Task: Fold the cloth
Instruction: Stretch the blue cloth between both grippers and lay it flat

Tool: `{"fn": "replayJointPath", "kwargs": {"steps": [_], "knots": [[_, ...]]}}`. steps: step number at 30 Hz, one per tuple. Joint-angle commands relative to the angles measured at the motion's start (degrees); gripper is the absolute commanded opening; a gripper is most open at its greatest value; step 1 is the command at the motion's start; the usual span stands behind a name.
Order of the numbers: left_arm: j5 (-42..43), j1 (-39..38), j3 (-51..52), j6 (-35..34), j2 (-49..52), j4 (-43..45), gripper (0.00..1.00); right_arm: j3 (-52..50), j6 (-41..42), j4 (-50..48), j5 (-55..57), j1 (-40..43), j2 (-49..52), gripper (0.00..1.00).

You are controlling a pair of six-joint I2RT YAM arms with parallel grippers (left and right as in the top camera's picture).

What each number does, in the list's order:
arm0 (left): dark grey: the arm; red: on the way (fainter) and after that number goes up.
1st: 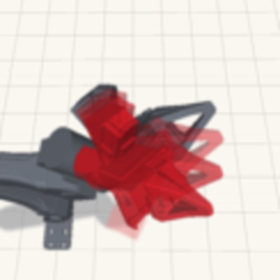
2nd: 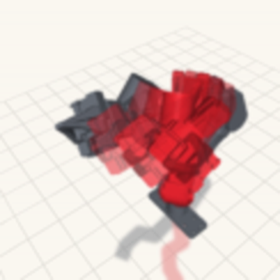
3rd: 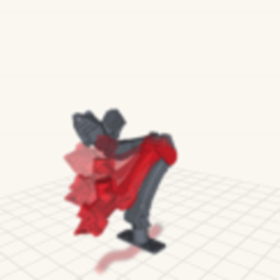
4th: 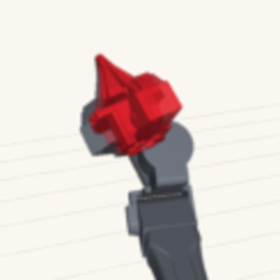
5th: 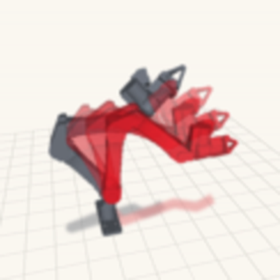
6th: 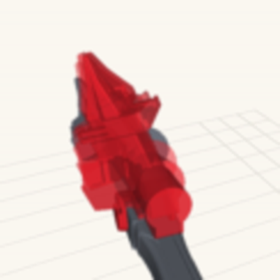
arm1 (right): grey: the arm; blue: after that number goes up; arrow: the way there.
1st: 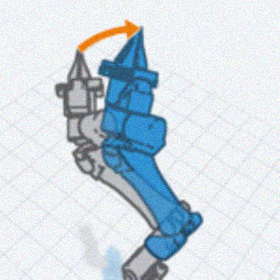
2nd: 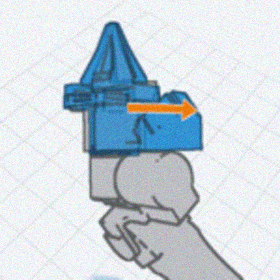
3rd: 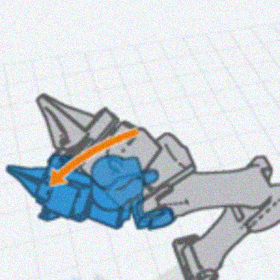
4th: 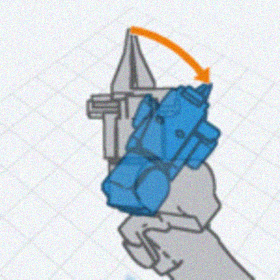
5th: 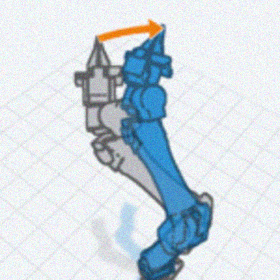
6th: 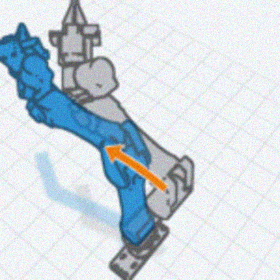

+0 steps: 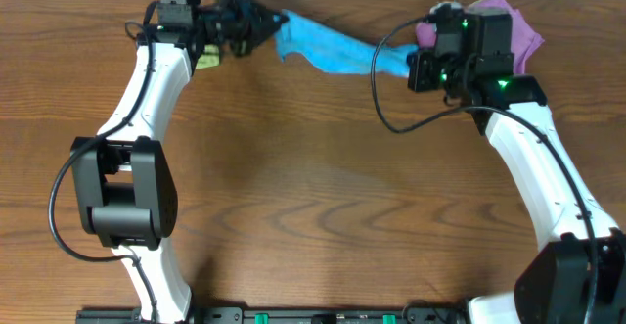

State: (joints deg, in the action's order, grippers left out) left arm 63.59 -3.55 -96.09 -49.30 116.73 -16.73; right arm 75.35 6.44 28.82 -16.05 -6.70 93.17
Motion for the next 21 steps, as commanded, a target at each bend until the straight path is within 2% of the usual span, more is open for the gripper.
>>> {"fn": "replayJointPath", "kwargs": {"steps": [1, 5, 11, 15, 21], "knots": [[-1.51, 2.32, -0.44, 17.31, 0.02, -9.97, 0.06, 0.46, -1.42, 5.66, 2.29, -0.35, -0.11, 0.01], [-4.37, 4.44, -0.44, 30.18, 0.02, -26.01, 0.06, 0.46, -3.54, 14.21, 2.16, -0.85, -0.11, 0.01], [-12.87, 5.62, 0.0, 49.35, 0.02, -48.61, 0.06, -0.5, -4.42, 20.35, 2.58, -0.9, -0.11, 0.01], [-12.94, 4.83, 4.11, 51.91, 0.0, -50.93, 0.06, -3.69, -4.37, 21.22, 2.51, -0.9, -0.11, 0.01], [-12.74, 3.5, 17.16, 54.75, -0.07, -49.64, 0.06, -10.84, -4.33, 20.37, 2.54, -0.9, -0.24, 0.02]]}}
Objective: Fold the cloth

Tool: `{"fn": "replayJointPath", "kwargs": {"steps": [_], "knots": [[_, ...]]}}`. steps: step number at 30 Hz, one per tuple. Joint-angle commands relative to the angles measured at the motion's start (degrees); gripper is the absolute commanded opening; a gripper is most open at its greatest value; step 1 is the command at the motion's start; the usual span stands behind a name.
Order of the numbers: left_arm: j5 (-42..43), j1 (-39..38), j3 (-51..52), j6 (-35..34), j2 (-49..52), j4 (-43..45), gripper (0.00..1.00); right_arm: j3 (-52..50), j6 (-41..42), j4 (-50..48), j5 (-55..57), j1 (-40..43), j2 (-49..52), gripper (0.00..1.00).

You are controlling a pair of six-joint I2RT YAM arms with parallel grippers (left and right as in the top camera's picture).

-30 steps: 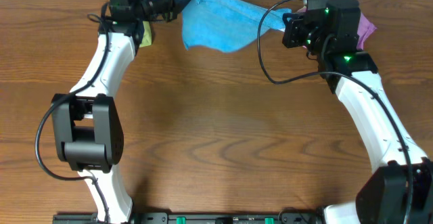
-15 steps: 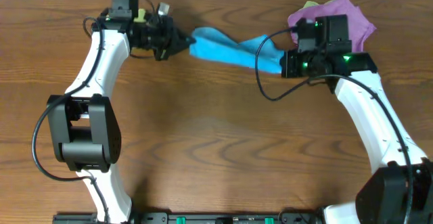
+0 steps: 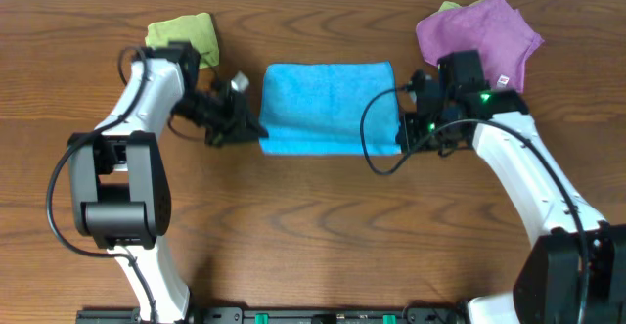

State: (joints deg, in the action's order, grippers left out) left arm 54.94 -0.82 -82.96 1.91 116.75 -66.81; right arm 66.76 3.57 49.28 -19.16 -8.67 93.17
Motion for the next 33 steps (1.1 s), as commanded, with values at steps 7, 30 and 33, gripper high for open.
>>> {"fn": "replayJointPath", "kwargs": {"steps": [7, 30, 33], "knots": [[-3.8, 0.37, 14.64, 4.24, -0.31, 3.61, 0.06, -8.68, -0.33, -1.6, 5.4, 1.07, -0.28, 0.02], [-12.2, -2.51, 20.68, -29.94, -14.25, 39.6, 0.06, -13.97, 2.8, -32.81, 10.38, -0.66, -2.4, 0.02], [-15.08, -3.5, 20.68, -32.54, -13.75, 45.66, 0.06, -13.94, 2.8, -36.3, 12.24, -0.85, -0.66, 0.02]]}}
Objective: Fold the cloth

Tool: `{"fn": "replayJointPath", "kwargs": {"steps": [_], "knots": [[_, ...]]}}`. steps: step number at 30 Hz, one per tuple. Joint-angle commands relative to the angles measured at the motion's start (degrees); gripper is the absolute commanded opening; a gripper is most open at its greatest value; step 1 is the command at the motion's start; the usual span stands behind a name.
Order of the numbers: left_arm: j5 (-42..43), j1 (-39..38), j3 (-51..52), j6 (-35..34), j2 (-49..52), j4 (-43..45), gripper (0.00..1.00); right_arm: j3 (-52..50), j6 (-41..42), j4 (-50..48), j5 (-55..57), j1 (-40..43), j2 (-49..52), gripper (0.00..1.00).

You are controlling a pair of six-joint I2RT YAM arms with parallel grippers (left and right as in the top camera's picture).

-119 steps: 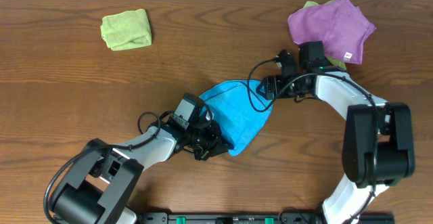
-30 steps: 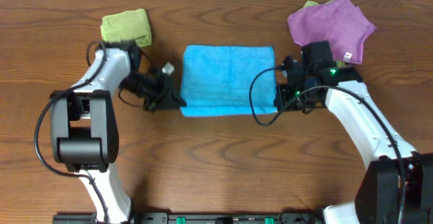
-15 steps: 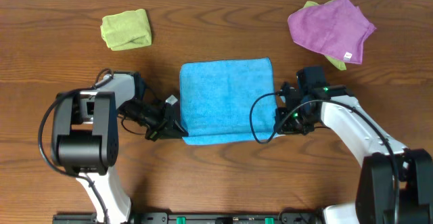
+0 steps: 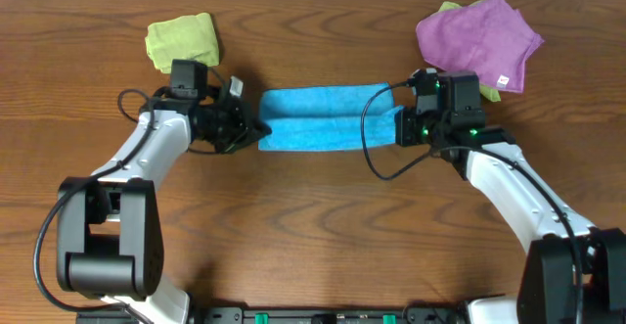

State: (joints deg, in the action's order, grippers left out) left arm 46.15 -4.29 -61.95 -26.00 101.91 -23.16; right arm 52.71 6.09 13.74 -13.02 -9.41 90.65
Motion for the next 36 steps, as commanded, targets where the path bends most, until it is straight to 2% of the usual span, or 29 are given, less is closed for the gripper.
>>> {"fn": "replayJointPath", "kwargs": {"steps": [1, 4, 11, 21, 32, 35, 36], "knots": [[-7.56, -0.26, -0.33, -5.9, 1.2, 4.98, 0.06, 0.11, 0.28, -2.14, 6.82, -0.11, 2.69, 0.02], [-10.75, -0.26, -0.33, -8.26, 1.57, 10.8, 0.06, 0.11, 0.26, -6.14, 7.23, -0.11, 4.83, 0.02], [-16.79, -0.31, -0.33, -9.64, 2.36, 16.85, 0.06, 1.46, 0.26, -12.83, 7.26, -0.37, 10.38, 0.02], [-16.81, -0.17, -0.55, -11.98, 9.77, 26.6, 0.06, 5.79, -1.55, -15.87, 10.29, -0.81, 16.52, 0.02], [-17.73, -0.17, -0.59, -13.92, 12.44, 31.15, 0.06, 5.79, -2.99, -18.56, 11.74, -0.87, 19.17, 0.02], [-18.12, -0.17, -0.59, -13.88, 12.41, 31.17, 0.09, 5.79, -2.97, -19.21, 11.74, -0.87, 19.19, 0.18], [-18.25, -0.17, -0.59, -13.88, 12.41, 31.17, 0.16, 5.79, -2.97, -19.52, 11.74, -0.87, 19.19, 0.25]]}}
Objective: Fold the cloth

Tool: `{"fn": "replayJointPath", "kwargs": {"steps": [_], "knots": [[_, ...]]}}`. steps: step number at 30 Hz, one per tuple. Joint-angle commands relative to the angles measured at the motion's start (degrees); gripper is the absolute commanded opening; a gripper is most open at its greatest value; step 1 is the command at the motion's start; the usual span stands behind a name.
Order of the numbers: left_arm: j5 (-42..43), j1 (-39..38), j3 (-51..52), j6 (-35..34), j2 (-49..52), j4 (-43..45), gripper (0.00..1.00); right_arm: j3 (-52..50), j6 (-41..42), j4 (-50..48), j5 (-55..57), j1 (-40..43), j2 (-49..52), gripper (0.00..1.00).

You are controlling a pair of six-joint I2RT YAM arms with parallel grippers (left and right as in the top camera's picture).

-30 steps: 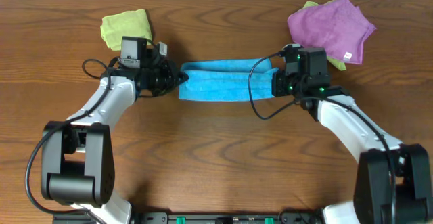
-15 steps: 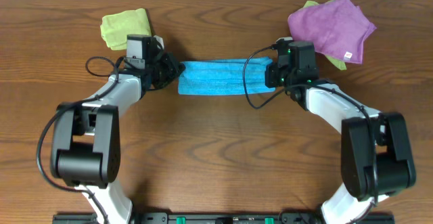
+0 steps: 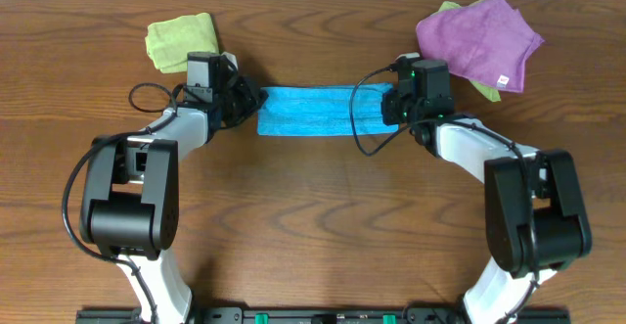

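Observation:
The blue cloth (image 3: 318, 111) lies flat on the table as a narrow folded strip running left to right. My left gripper (image 3: 252, 105) is at its left end and my right gripper (image 3: 390, 107) at its right end. Each looks shut on a corner of the cloth, low against the table. The fingertips are small in the overhead view and partly hidden by the wrists.
A crumpled green cloth (image 3: 180, 41) lies at the back left. A purple cloth (image 3: 479, 28) sits at the back right on top of another green one (image 3: 486, 90). The wooden table (image 3: 313, 226) stretches toward the front. Black cables loop beside both wrists.
Both grippers have moved a little toward the back and lower, still at the cloth's ends. The cloth, then showing a raised fold line along its length, now lies flat as one strip.
First the blue cloth hung stretched between both grippers at the back of the table. Then it lay spread as a wide rectangle, a gripper at each side. Then it was doubled over lengthwise, and now it is a flat narrow strip.

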State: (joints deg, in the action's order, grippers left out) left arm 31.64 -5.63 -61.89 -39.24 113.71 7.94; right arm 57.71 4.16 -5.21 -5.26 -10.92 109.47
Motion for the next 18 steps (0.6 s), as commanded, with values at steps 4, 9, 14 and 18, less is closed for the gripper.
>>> {"fn": "replayJointPath", "kwargs": {"steps": [4, 9, 14, 18], "knots": [[-3.91, 1.27, -1.31, -0.57, 0.61, 0.04, 0.43, 0.79, -1.03, -0.2, 3.96, 0.63, -0.35, 0.49], [-1.53, 1.27, -5.31, 1.64, 0.37, -1.18, 0.54, 0.79, 0.59, 2.14, 3.98, 0.66, -5.25, 0.64], [-0.04, 0.9, -13.07, 5.07, -0.55, -10.86, 0.44, 0.79, 7.21, 8.83, 3.72, 1.16, -12.94, 0.77], [-3.34, -2.58, -18.88, 8.92, -0.57, -20.17, 0.12, 0.79, 20.9, 16.94, -4.48, 4.85, -17.77, 0.88]]}}
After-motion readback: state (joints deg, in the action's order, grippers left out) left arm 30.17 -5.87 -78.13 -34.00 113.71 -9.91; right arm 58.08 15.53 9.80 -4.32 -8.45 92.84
